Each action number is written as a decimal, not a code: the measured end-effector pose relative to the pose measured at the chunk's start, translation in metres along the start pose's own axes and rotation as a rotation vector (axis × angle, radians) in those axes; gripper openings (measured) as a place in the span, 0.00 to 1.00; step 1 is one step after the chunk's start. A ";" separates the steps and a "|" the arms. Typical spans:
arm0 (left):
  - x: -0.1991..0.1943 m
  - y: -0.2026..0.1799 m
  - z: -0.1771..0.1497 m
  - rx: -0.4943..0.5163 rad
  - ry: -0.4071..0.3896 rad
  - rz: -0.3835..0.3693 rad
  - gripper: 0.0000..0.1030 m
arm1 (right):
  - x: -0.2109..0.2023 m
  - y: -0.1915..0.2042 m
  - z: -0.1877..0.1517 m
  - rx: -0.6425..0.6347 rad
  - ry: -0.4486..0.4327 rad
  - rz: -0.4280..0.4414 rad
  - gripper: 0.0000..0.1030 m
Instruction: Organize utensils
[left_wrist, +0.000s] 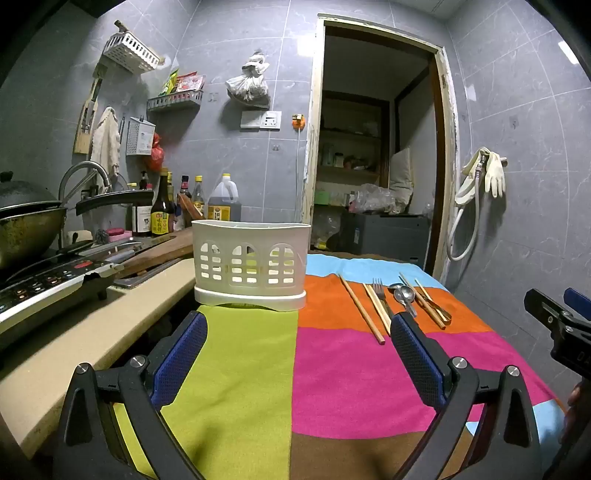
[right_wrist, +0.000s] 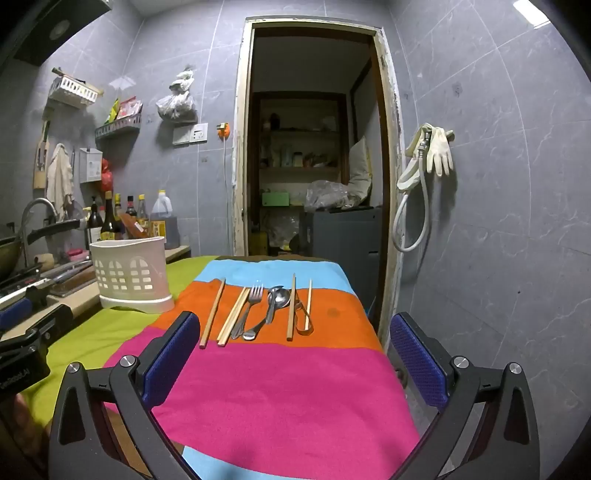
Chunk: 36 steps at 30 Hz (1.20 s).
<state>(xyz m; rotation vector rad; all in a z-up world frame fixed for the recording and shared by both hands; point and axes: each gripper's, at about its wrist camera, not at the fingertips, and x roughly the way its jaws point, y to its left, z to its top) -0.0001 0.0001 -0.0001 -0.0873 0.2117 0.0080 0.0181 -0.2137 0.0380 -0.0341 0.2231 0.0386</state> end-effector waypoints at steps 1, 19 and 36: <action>0.000 0.000 0.000 0.000 0.000 -0.001 0.95 | 0.000 0.000 0.000 -0.001 -0.001 0.000 1.00; 0.004 0.000 -0.003 -0.003 0.013 -0.003 0.95 | 0.002 0.001 -0.001 0.002 0.005 0.002 1.00; 0.011 0.000 -0.009 -0.005 0.031 -0.009 0.95 | 0.008 0.002 -0.005 0.004 0.017 0.002 1.00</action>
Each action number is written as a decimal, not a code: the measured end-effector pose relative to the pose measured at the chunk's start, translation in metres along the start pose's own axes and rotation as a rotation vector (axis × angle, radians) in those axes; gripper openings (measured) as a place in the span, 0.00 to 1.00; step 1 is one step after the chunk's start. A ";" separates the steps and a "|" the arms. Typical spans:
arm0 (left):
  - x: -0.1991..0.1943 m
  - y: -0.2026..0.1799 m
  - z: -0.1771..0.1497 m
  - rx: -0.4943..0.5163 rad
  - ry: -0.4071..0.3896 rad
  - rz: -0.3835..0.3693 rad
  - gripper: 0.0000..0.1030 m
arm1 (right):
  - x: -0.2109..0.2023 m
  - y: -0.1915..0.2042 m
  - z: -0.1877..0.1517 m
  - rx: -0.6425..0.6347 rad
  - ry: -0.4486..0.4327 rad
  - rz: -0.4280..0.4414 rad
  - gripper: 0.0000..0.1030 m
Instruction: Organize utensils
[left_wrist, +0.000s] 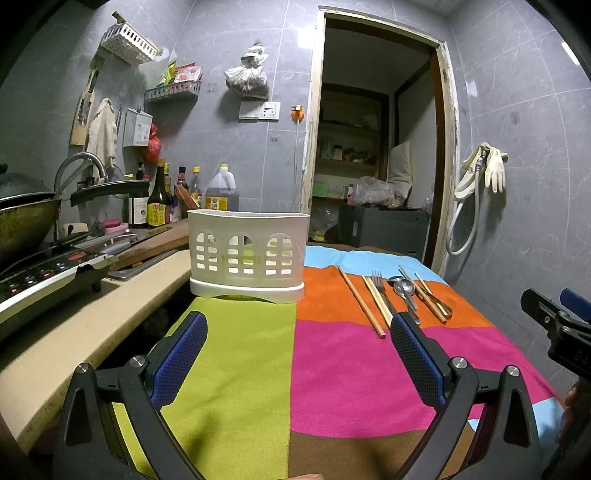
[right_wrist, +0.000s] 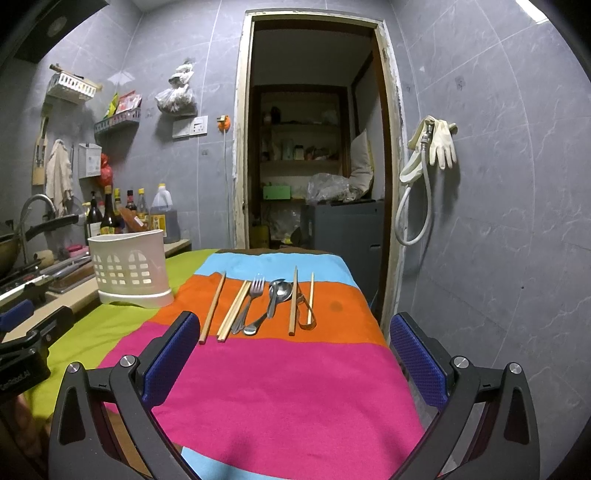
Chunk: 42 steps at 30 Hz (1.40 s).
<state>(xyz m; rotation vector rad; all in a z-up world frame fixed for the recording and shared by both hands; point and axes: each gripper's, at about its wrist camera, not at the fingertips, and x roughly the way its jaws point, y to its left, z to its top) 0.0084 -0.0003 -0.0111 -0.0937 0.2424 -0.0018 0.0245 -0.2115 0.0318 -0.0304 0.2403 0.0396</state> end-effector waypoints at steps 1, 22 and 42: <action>0.000 0.000 -0.001 -0.001 0.001 0.000 0.95 | 0.000 0.000 0.000 0.001 0.000 -0.001 1.00; 0.003 0.002 -0.001 0.001 0.010 -0.002 0.95 | 0.003 0.001 -0.002 0.004 0.009 -0.001 1.00; 0.007 0.001 -0.004 0.002 0.017 -0.002 0.95 | 0.005 0.000 -0.003 0.006 0.016 0.000 1.00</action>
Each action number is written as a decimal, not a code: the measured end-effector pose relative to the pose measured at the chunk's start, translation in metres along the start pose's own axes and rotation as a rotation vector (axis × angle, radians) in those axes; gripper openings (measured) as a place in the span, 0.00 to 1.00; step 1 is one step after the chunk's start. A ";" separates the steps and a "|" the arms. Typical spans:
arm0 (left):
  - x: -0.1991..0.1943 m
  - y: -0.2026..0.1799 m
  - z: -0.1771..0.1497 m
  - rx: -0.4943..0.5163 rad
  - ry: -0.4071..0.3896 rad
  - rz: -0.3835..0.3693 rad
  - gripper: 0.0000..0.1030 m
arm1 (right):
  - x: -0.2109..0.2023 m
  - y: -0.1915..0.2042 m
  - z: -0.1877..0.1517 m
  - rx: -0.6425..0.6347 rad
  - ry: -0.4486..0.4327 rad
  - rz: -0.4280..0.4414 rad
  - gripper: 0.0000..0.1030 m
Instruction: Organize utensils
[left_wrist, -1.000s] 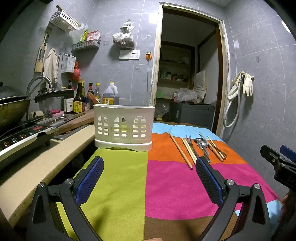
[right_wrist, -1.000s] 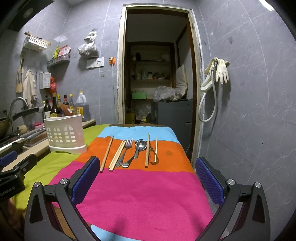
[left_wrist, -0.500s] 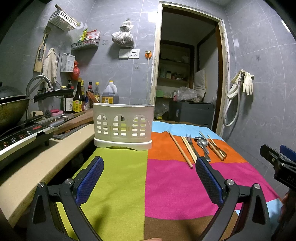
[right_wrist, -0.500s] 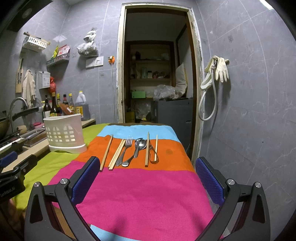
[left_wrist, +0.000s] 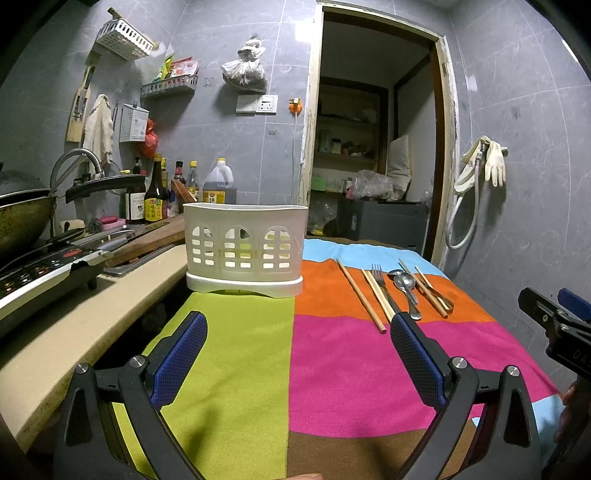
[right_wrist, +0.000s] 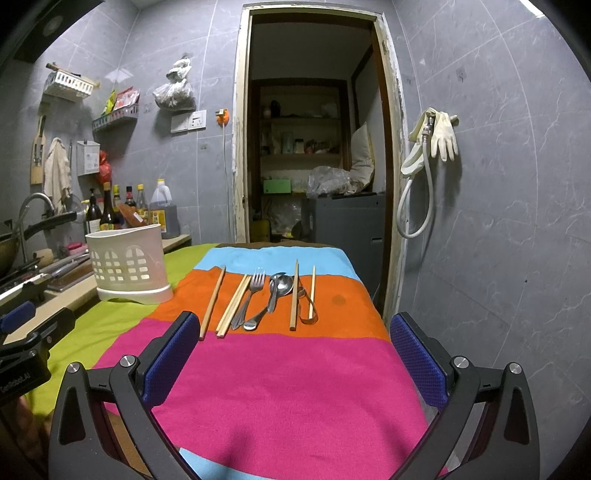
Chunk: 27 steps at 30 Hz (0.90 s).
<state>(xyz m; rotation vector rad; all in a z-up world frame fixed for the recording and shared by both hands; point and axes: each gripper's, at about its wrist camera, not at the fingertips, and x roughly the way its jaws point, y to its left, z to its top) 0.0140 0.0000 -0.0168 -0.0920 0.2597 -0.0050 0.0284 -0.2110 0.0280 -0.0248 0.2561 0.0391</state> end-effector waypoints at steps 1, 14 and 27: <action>0.000 0.000 -0.001 0.000 0.001 0.000 0.95 | 0.000 -0.001 0.001 0.000 0.000 0.000 1.00; 0.003 -0.001 -0.002 0.006 0.014 -0.001 0.95 | 0.002 0.002 -0.004 0.003 0.008 0.002 1.00; 0.003 -0.002 0.001 0.006 0.019 -0.019 0.95 | 0.003 0.002 -0.003 -0.003 0.007 0.005 1.00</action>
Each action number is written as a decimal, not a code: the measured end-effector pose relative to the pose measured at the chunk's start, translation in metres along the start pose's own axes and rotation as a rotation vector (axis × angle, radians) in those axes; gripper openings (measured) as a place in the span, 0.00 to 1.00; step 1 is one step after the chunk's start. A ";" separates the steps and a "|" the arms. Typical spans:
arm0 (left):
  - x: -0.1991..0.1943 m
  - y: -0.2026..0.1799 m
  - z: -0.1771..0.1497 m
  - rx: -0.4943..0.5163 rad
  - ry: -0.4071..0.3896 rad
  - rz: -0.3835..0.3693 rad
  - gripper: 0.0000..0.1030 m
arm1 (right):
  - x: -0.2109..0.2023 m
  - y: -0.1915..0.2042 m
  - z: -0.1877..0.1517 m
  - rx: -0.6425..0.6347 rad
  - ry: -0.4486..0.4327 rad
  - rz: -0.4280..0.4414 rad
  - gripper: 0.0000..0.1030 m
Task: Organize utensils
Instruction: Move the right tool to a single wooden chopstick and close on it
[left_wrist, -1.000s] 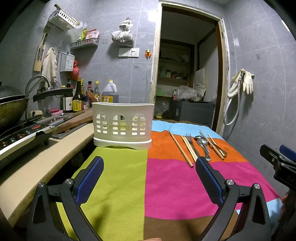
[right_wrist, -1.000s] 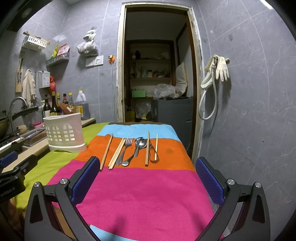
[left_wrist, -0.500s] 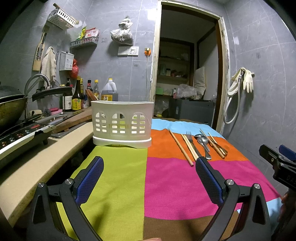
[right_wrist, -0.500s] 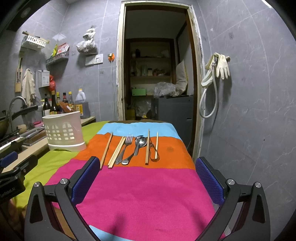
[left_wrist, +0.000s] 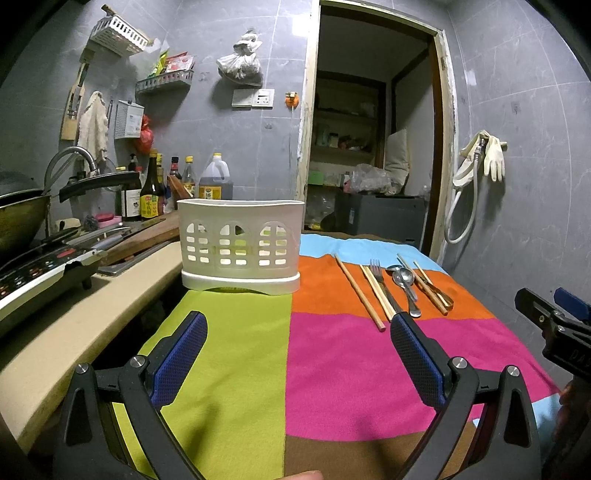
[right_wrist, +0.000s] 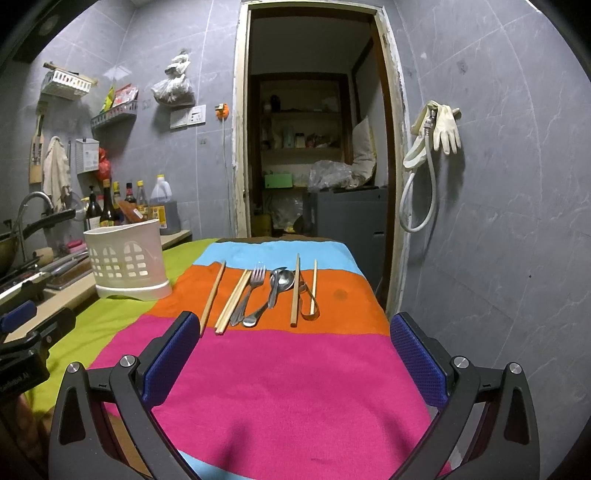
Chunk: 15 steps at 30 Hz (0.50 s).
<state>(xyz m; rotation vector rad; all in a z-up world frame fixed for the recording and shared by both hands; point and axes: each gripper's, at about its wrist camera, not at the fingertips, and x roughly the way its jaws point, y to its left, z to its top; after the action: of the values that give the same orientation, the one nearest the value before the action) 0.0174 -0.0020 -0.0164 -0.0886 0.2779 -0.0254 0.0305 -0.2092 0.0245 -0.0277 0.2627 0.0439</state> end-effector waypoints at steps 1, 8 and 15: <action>0.001 0.000 0.003 0.002 -0.002 -0.007 0.95 | 0.002 -0.002 -0.002 -0.001 -0.003 0.000 1.00; 0.012 -0.006 0.027 0.064 -0.011 -0.043 0.95 | 0.004 -0.008 0.008 0.003 -0.039 0.001 1.00; 0.049 -0.022 0.057 0.142 0.072 -0.082 0.95 | 0.032 -0.021 0.037 -0.042 0.013 -0.029 1.00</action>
<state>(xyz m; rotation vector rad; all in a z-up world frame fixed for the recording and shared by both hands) 0.0795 -0.0213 0.0268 0.0420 0.3438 -0.1298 0.0720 -0.2274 0.0521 -0.0732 0.2741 0.0200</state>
